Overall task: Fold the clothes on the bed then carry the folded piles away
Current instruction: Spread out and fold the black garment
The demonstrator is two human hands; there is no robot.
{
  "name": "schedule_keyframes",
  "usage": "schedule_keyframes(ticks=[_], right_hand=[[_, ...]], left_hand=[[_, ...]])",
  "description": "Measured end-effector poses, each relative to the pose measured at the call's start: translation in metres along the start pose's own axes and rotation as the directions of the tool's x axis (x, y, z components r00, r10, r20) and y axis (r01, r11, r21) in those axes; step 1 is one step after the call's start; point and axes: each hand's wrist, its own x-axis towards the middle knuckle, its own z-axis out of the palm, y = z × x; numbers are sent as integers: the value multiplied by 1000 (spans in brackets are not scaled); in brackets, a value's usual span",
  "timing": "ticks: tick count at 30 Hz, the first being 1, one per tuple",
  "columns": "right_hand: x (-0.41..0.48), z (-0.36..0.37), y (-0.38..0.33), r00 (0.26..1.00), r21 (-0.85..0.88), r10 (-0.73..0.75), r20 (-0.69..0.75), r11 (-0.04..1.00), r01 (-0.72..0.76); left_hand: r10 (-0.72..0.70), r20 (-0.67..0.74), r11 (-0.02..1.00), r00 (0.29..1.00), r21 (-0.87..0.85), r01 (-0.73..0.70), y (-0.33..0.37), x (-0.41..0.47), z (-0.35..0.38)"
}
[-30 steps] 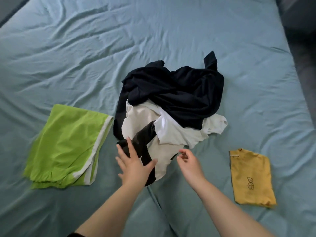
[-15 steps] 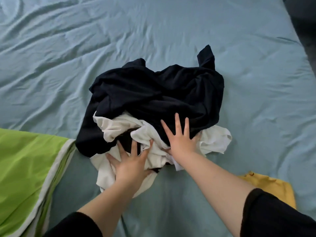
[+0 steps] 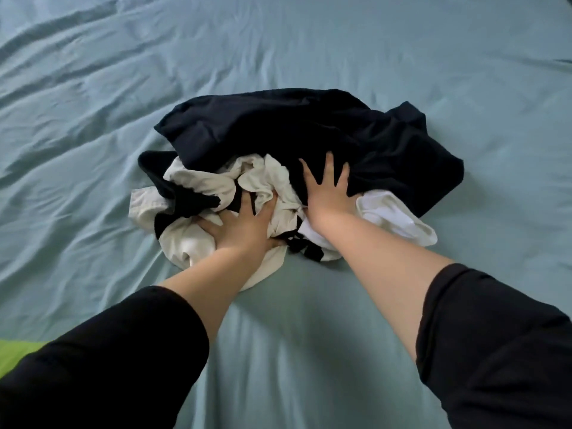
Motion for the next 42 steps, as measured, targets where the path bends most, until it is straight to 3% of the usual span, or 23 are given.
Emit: schedule_keyframes(ticks=[3,6,10,12,14,16,17,18,20,21,22,23,25,26,27,28,29,31,34,37,38,40,42], right_hand=[[-1,-4,0,997,80,-9,-78,997,15],[-32,-9,10,963,320,-36,-268,939,124],[-119,-13,29,777,374,-6,-630,874,310],[-173,-2,37,718,421,21,-696,822,384],[-216,25,48,820,629,134,-556,713,309],[-231,54,58,940,843,277,-198,538,19],[-227,67,64,953,895,301,-36,434,-103],[-219,77,70,950,910,307,64,372,-182],[-202,84,76,939,894,315,135,369,-252],[-200,84,75,939,893,312,144,368,-260],[-202,83,73,940,899,301,161,349,-266],[-210,83,71,947,900,276,163,352,-258],[-243,74,61,978,885,195,68,442,-149],[-265,71,53,989,871,147,11,484,-82],[-288,70,44,996,864,89,-24,504,-24],[-314,69,34,999,861,29,-35,508,16],[-338,67,25,999,873,-27,-28,487,37],[-379,65,12,991,935,-123,47,355,0],[-414,63,16,963,973,-212,164,196,-122],[-426,62,37,967,976,138,216,2,-218],[-426,60,45,942,980,280,186,21,-199],[-423,50,61,907,951,421,10,275,-138],[-410,41,72,926,816,329,-186,577,-41]], left_hand=[[12,-29,999,1000,38,-11,-2,11,2],[6,-35,998,999,62,-4,-1,9,0],[2,-47,999,999,46,0,0,4,-2],[-36,-38,999,999,19,37,1,4,-2],[-61,-33,992,998,-108,58,0,0,6],[-113,46,838,993,-533,120,-7,-14,6],[-80,99,744,992,-656,125,-9,-25,5],[-46,72,733,996,-675,83,-12,-37,4],[62,-51,971,997,-227,-72,-18,-63,11],[105,-122,992,987,-54,-113,-20,-81,22],[146,-122,988,982,-21,-150,-22,-99,31],[169,-92,977,981,-115,-179,-21,-123,41],[151,32,851,988,-512,-114,-11,-173,55],[136,140,672,981,-740,13,-4,-194,53],[149,236,385,960,-908,164,3,-210,42],[135,301,74,944,-953,293,8,-221,30],[100,305,-114,947,-942,315,10,-228,17],[22,187,-194,982,-963,188,9,-233,1],[-22,170,-90,985,-982,167,-1,-243,-13],[-58,302,-12,952,-953,301,-15,-270,-21],[-58,342,-27,938,-940,341,-23,-280,-21],[-14,424,-28,906,-906,423,-37,-303,-24],[8,481,-12,877,-877,481,-44,-318,-25]])
